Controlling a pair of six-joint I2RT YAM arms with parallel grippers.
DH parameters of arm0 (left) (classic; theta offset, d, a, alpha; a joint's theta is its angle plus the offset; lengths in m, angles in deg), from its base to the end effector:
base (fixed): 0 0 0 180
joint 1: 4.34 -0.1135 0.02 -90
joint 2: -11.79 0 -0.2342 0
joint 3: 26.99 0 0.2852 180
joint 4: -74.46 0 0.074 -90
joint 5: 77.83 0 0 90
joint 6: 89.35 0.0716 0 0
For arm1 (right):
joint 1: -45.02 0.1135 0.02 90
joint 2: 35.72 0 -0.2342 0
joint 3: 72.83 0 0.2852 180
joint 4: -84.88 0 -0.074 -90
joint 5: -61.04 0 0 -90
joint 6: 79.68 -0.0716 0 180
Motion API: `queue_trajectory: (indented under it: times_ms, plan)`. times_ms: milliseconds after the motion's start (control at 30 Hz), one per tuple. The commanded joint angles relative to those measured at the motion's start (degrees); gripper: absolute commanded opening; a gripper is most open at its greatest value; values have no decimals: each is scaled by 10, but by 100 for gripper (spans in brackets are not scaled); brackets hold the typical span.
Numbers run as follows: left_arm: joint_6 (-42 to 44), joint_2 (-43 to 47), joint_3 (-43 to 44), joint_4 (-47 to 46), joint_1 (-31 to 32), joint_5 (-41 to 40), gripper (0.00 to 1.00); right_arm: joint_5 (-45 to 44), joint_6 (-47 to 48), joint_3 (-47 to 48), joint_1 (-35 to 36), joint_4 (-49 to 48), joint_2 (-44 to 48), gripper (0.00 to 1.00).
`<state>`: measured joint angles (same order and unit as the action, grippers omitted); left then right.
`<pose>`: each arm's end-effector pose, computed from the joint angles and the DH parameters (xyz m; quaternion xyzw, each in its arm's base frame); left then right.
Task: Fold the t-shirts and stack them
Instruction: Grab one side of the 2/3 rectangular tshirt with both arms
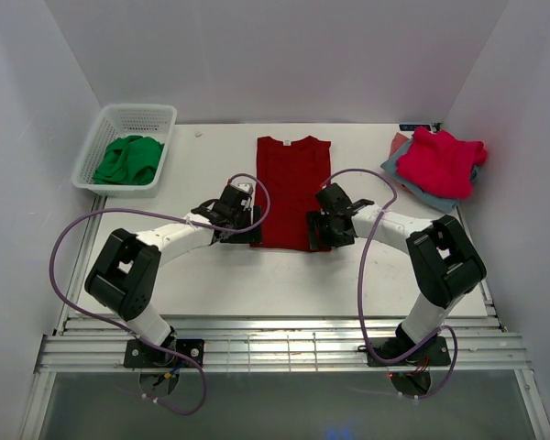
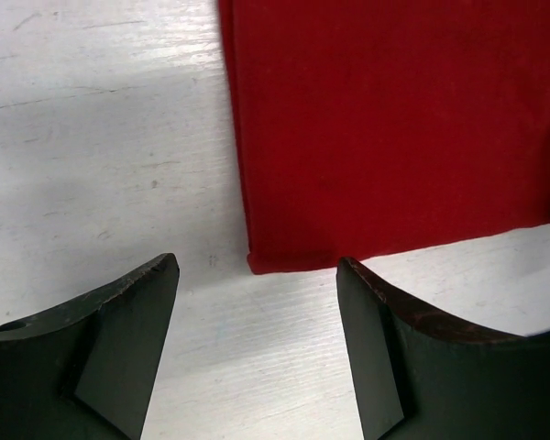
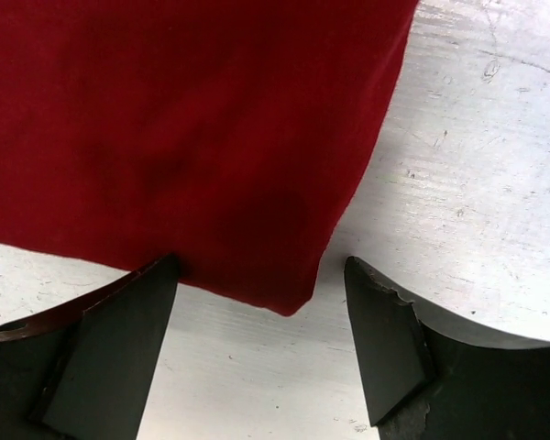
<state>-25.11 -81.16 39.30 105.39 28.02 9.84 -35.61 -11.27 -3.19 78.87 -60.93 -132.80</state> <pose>0.3098 -0.1929 0.0966 0.0496 0.9588 -0.1185 0.2534 0.3127 0.1997 0.0868 -0.0892 0.9639 0.0640 0.2427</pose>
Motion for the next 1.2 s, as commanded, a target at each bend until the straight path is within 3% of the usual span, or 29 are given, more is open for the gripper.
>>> queue_trajectory:
  times_ms: [0, 1167]
  plan:
    - [-8, 10, 3, -28, -4, 42, 80, 1, -12, -11, 5, -16, -2, 79]
    - [-25, -58, -19, -43, 7, 90, 74, 14, -24, -14, 36, -25, -30, 66]
